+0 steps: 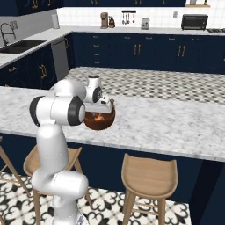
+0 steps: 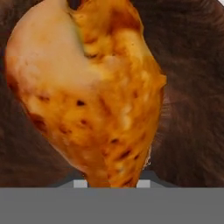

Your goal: Pick the chicken drumstick and onion from their plates and place them in the bowl. Then put the bowl in the fridge.

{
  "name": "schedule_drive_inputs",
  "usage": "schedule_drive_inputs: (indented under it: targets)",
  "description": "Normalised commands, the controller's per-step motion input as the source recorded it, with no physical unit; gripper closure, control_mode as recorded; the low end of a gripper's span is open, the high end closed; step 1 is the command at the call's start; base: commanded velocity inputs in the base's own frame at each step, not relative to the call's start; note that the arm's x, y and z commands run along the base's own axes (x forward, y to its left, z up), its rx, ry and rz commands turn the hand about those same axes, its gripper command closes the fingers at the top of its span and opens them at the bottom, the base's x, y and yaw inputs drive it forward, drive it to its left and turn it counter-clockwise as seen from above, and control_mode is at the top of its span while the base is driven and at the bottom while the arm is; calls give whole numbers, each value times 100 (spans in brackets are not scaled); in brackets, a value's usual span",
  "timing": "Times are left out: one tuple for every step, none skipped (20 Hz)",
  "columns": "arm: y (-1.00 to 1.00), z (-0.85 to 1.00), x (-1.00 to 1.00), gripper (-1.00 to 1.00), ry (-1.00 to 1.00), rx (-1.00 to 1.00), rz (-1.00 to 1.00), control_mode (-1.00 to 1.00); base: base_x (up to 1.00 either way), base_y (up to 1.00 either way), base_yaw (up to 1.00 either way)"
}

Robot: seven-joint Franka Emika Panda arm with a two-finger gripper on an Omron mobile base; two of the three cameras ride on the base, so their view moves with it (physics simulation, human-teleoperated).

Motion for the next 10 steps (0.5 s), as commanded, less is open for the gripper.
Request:
schedule_drive_inputs:
  targets:
    - [0,0,10,-100,4,0,0,-100,0,0,0]
    - [0,0,12,-100,3,0,0,-100,0,0,0]
    - [0,0,13,-100,2,0,0,-100,0,0,0]
    - [0,0,14,-100,1,0,0,-100,0,0,0]
    - [0,0,16,-100,2,0,0,-100,0,0,0]
    - [0,1,14,-100,4,0,0,-100,0,0,0]
    - [0,8,12,-100,5,-3,0,-100,0,0,0]
    - [0,23,11,-100,7,-9,0,-100,0,0,0]
    - [0,36,9,-100,7,-11,0,-100,0,0,0]
    - [0,49,0,-100,4,-9,0,-100,0,0,0]
